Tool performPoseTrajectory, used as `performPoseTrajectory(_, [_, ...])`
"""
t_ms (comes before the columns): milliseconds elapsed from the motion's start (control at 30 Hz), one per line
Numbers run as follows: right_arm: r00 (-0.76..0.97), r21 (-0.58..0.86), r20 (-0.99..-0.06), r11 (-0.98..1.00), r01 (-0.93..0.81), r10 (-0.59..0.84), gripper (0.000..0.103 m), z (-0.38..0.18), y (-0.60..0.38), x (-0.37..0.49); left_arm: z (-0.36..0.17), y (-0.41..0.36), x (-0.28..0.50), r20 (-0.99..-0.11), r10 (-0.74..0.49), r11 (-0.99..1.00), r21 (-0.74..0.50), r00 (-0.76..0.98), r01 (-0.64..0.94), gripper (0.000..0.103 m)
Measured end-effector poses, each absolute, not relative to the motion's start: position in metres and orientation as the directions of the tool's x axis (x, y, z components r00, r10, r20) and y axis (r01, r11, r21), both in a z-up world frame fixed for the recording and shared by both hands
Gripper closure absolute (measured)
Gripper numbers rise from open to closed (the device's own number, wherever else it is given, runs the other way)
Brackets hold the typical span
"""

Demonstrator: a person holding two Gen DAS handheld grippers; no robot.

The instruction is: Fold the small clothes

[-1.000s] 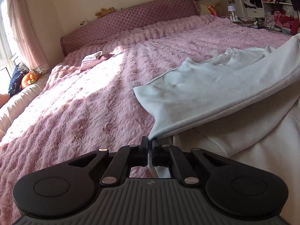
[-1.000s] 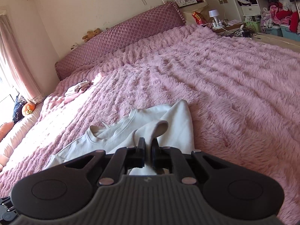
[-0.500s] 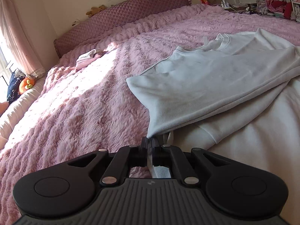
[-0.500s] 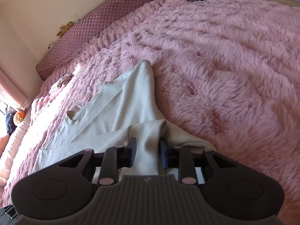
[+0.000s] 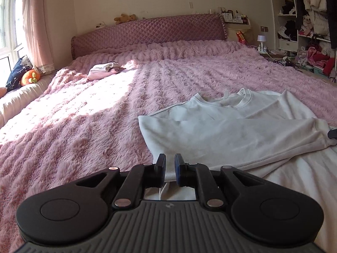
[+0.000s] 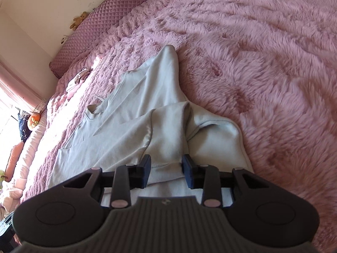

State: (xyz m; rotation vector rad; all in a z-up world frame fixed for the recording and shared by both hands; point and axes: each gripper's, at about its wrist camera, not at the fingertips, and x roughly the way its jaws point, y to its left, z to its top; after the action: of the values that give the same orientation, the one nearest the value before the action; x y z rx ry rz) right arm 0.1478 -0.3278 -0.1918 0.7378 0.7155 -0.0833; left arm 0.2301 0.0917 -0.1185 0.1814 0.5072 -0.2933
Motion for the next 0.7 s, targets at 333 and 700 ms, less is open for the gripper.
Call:
performPoseTrajectory(333, [0.773,0.529,-0.623,0.792,0.304,0.12,0.103,-0.178,-0.333,0.135,-0.157,0.085,0.285,-0.649,-0.179,0.982,-0.079,0.739,0.17,0.086])
performPoseTrajectory(700, [0.773,0.542,-0.623,0.777,0.32,0.116,0.103,-0.189,-0.337,0.123,-0.154,0.094,0.266,-0.652,-0.218,0.975,-0.107,0.727,0.196,0.084])
